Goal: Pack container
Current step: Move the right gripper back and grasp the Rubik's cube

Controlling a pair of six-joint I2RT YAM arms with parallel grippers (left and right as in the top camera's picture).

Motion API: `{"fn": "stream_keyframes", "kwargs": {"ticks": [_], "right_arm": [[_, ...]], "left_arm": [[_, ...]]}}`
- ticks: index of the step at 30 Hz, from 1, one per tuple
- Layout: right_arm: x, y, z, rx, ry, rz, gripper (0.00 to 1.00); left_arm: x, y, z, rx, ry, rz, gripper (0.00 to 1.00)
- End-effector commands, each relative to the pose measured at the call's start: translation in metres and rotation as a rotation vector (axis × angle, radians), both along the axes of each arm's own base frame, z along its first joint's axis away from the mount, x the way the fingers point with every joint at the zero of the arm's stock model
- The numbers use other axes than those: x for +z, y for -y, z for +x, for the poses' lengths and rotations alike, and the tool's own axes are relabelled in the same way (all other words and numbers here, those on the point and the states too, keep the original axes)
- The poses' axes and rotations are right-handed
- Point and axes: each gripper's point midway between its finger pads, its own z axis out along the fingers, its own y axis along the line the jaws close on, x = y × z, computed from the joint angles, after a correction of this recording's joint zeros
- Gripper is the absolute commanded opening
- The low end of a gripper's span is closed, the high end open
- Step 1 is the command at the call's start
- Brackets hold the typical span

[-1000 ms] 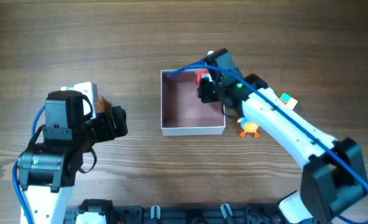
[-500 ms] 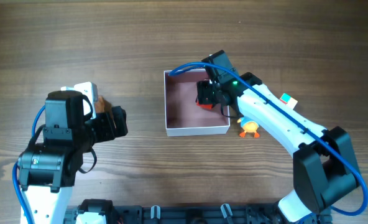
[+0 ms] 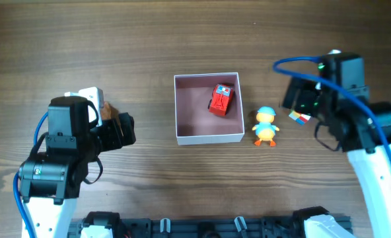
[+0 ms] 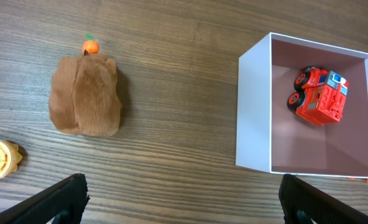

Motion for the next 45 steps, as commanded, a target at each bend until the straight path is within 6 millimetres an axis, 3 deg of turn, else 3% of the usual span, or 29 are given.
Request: {"fn": "stream_keyframes", "kwargs": {"ticks": [1,5,10,15,20,33,35,36,37,39,42,43,44,45], "right_arm": [[-0.039,0.015,-0.001,-0.008,-0.109,0.042,1.0],[-0.12,0.034,0.001,-0.106,-0.241,0.16,1.0],[-0.188,0.049,0.014,-0.254,-0.356,0.206,1.0],[-0.219,0.05,0.031,-0.268,-0.368,0.219,1.0],[-0.232,0.052,0.033,-0.339,-0.378,0.237,0.95],[-0.232,0.052,0.032,-0.344,-0.381,0.236,0.46],[-0.232,0.052,0.032,-0.344,-0.38,0.236,0.25],[-0.229,0.052,0.032,-0.342,-0.375,0.235,0.1],[-0.225,0.052,0.032,-0.342,-0.369,0.236,0.04],[-0.202,0.05,0.035,-0.312,-0.338,0.228,0.04],[-0.132,0.033,0.048,-0.167,-0.204,0.168,0.04],[-0.11,0.02,0.051,-0.096,-0.156,0.149,0.04],[-0.074,-0.007,0.052,0.031,-0.079,0.122,0.04],[-0.054,-0.03,0.05,0.118,-0.027,0.113,0.04]], "left_arm": [[0.008,0.001,0.002,0.006,0.02,-0.016,1.0],[0.008,0.001,0.002,0.006,0.021,-0.017,1.0],[0.008,0.001,0.002,0.006,0.021,-0.017,1.0],[0.008,0.001,0.002,0.006,0.02,-0.016,1.0],[0.008,0.001,0.002,0.006,0.02,-0.016,1.0],[0.008,0.001,0.002,0.006,0.02,-0.016,1.0],[0.008,0.001,0.002,0.006,0.02,-0.016,1.0],[0.008,0.001,0.002,0.006,0.02,-0.016,1.0],[0.008,0.001,0.002,0.006,0.02,-0.016,1.0],[0.008,0.001,0.002,0.006,0.02,-0.016,1.0],[0.008,0.001,0.002,0.006,0.02,-0.016,1.0],[0.008,0.001,0.002,0.006,0.02,-0.016,1.0],[0.008,0.001,0.002,0.006,0.021,-0.017,1.0],[0.008,0.001,0.002,0.006,0.021,-0.016,1.0]]}}
